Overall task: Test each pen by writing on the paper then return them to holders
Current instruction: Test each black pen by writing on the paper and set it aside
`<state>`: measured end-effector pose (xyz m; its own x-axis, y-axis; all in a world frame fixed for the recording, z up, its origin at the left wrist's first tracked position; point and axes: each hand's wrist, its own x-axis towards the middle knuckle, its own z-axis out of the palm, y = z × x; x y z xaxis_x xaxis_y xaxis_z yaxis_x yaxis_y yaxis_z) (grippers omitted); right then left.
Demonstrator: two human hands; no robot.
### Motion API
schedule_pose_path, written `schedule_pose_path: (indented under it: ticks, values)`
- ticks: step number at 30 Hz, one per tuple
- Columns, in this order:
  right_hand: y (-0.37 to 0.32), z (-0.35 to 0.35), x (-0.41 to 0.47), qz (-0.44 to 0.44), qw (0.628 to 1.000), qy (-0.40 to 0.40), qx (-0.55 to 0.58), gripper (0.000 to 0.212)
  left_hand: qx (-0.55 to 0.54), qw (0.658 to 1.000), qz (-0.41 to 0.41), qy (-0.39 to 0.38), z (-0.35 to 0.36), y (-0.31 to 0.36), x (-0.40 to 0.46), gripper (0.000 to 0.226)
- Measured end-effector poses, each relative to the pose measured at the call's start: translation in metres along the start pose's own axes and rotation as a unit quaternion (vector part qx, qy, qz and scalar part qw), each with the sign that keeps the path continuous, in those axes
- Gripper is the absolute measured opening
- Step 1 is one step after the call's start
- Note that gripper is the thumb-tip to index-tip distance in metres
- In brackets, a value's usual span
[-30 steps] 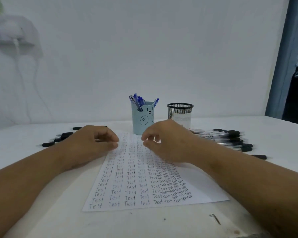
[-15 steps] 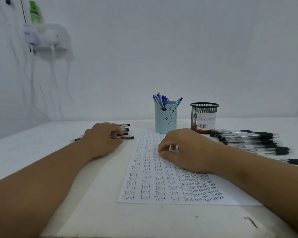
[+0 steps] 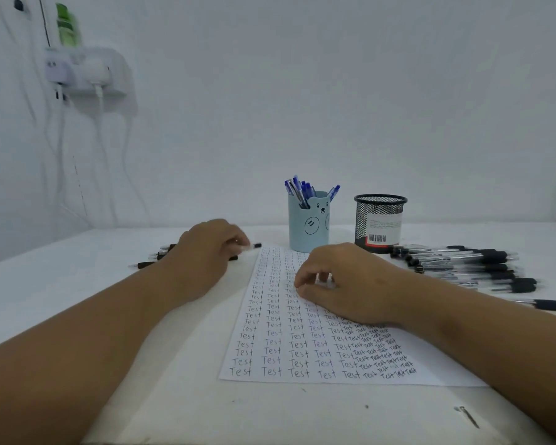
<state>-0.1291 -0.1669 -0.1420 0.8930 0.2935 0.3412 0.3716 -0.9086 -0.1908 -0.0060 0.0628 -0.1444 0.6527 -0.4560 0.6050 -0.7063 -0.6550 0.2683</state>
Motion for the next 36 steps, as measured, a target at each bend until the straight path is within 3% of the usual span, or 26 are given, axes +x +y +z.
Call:
schedule_pose_path:
  ticks: [2, 3, 6, 9, 10, 12, 15, 24, 31, 36]
  values:
    - [0.000, 0.000, 0.000, -0.001, 1.000, -0.001, -0.002, 0.019, -0.144, 0.985, -0.028, 0.093, -0.009, 0.014, 0.002, 0.026]
    - [0.000, 0.000, 0.000, -0.001, 1.000, -0.001, -0.001, 0.019, -0.239, 0.958, -0.064, 0.144, -0.014, 0.021, 0.003, 0.029]
    - [0.001, 0.000, 0.001, 0.004, 1.000, -0.005, -0.002, 0.020, -0.509, 0.809, -0.191, 0.224, -0.027, 0.026, 0.009, 0.031]
    - [0.001, 0.000, 0.000, 0.004, 1.000, -0.004, 0.004, 0.019, -0.717, 0.616, -0.267, 0.189, -0.034, 0.016, 0.008, 0.024]
    - [0.001, 0.000, 0.000, 0.003, 1.000, -0.003, 0.007, 0.018, -0.753, 0.572, -0.276, 0.171, -0.035, 0.014, 0.006, 0.024]
    - [0.001, 0.000, 0.000, 0.000, 1.000, -0.002, 0.007, 0.018, -0.786, 0.532, -0.277, 0.152, -0.034, 0.011, 0.003, 0.039]
    - [0.000, 0.000, 0.000, 0.001, 1.000, -0.003, 0.002, 0.018, -0.793, 0.527, -0.274, 0.131, -0.031, 0.015, 0.000, 0.048]
    - [-0.001, -0.001, 0.000, 0.003, 1.000, -0.006, 0.001, 0.018, -0.789, 0.562, -0.237, 0.073, -0.026, 0.021, -0.004, 0.018]
    - [-0.001, -0.003, -0.001, 0.034, 0.998, 0.049, 0.030, 0.031, -0.827, 0.521, -0.206, 0.037, -0.022, 0.033, -0.004, 0.036]
    - [-0.005, 0.001, 0.002, -0.009, 0.992, 0.128, -0.004, 0.049, -0.835, 0.518, -0.184, -0.029, -0.018, 0.056, -0.006, 0.032]
